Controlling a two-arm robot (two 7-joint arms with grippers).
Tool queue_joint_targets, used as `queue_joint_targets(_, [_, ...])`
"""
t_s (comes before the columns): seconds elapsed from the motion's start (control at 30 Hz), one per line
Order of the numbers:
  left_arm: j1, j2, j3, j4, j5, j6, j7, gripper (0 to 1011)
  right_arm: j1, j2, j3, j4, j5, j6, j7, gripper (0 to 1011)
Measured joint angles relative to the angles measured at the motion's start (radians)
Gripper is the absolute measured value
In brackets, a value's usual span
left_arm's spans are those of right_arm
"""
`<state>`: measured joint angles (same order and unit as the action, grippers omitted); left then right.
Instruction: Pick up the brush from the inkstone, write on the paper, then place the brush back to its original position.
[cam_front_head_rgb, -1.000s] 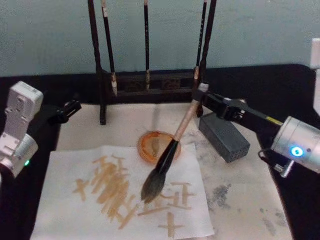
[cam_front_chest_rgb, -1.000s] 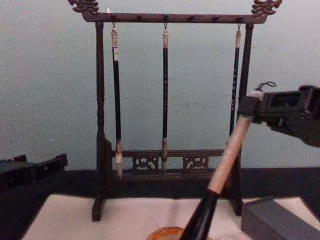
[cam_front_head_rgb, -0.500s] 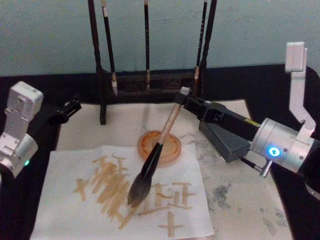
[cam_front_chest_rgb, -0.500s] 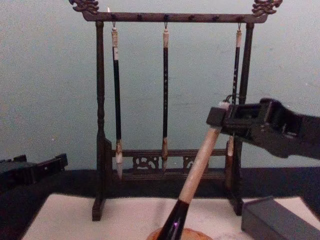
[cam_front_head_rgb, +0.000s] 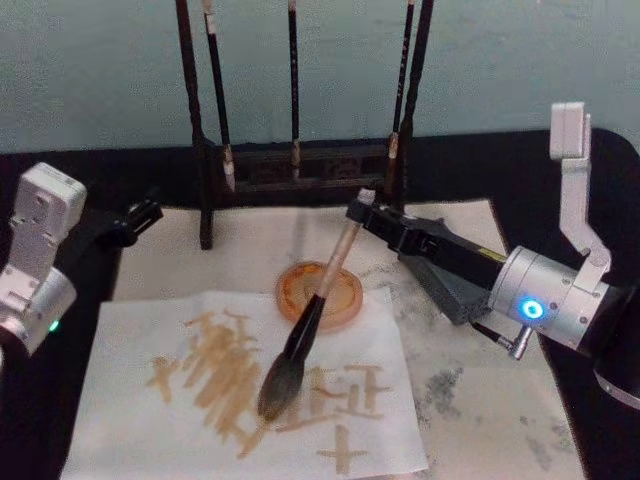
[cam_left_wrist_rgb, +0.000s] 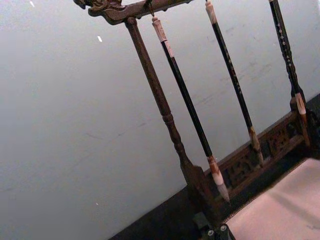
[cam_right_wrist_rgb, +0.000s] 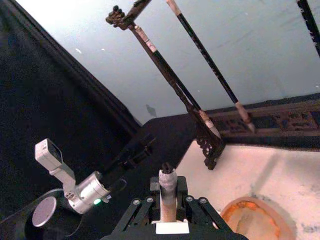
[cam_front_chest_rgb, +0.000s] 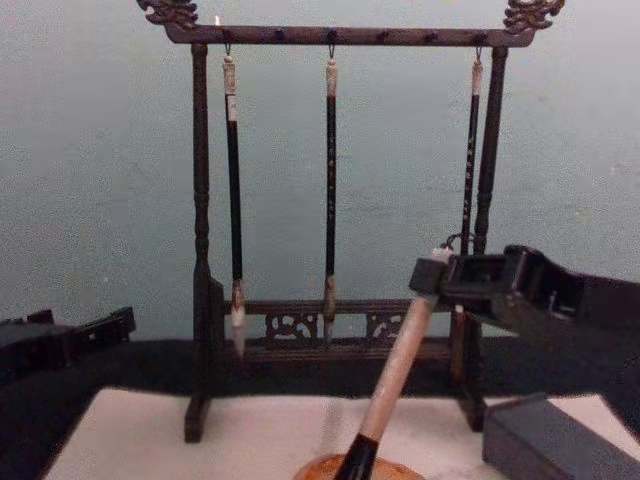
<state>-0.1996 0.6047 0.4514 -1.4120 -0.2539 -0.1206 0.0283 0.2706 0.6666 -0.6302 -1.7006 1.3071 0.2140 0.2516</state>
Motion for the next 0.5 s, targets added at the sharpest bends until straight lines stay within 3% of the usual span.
queue_joint_targets(0.33, [0.0,0.0,0.0,0.0,0.0,0.0,0.0,1002,-0.025,0.021,0.023,0.008,0.001,-0.01,-0.002,199])
queue_joint_targets(0.5, [0.0,0.0,0.0,0.0,0.0,0.0,0.0,1002,-0.052,0.048,0.052,-0.009,0.01,-0.025,-0.002,199])
